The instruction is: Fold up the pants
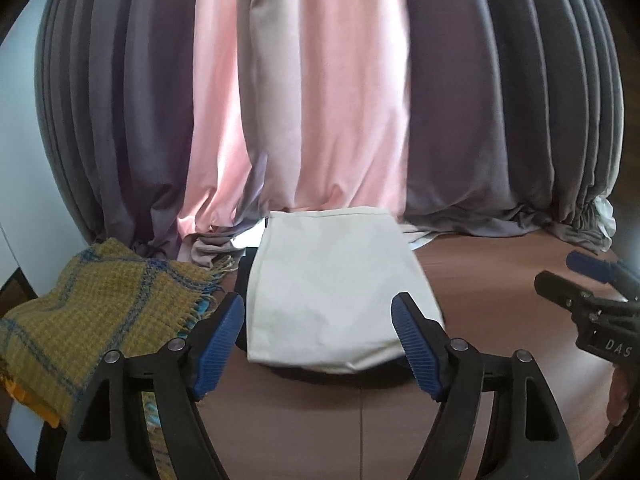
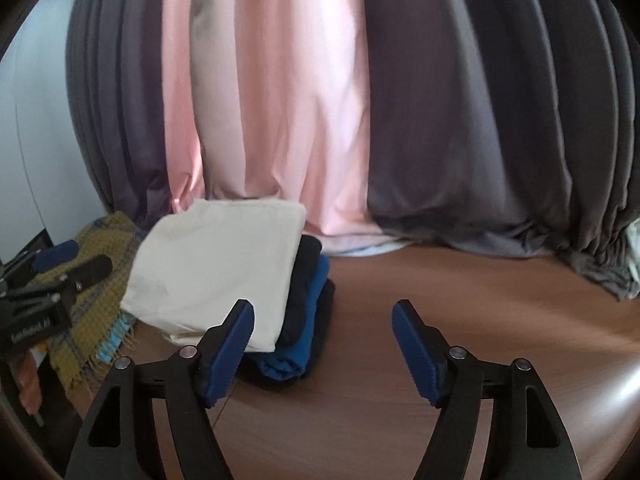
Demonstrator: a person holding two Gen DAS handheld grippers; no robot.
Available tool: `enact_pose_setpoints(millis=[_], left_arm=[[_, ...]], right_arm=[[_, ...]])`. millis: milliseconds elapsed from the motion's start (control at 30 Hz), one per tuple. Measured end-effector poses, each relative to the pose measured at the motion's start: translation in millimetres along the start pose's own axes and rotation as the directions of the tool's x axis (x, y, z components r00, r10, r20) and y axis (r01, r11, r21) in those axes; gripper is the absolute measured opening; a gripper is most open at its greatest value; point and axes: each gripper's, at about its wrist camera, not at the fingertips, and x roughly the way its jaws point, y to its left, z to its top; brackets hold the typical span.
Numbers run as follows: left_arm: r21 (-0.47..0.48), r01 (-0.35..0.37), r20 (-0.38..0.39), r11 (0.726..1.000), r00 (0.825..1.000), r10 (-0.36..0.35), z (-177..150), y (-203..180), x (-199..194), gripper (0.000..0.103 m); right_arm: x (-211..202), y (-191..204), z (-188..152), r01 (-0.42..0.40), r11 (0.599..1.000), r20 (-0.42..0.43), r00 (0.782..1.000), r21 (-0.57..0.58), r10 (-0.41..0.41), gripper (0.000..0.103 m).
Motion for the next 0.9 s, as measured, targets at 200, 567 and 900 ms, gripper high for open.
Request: enact_pose_setpoints(millis=[200,567,900], left_arm=[[-0.006,0.007,0.040,1.000,0.999,-0.007,-16,-25,-44,0.084],[-0.054,0.041,0.054,0.998,0.998,-0.038,-55,-53,-115,0.091],[-0.035,0.064,0.043,0.997,0.997,-0.063,-83,-78,-161,0.092]], right_arm=[[-51,-8,-9,-0.010,1.000,0.061,0.998,-0.026,0.012,0.082],[-129,-26,-46,0.017,0.999,0.090,0.996,-0.044,-0.013,0.086],[-189,-34,-82,0.048,0.998,0.097,0.994,-0.047,-0.044,0.086]])
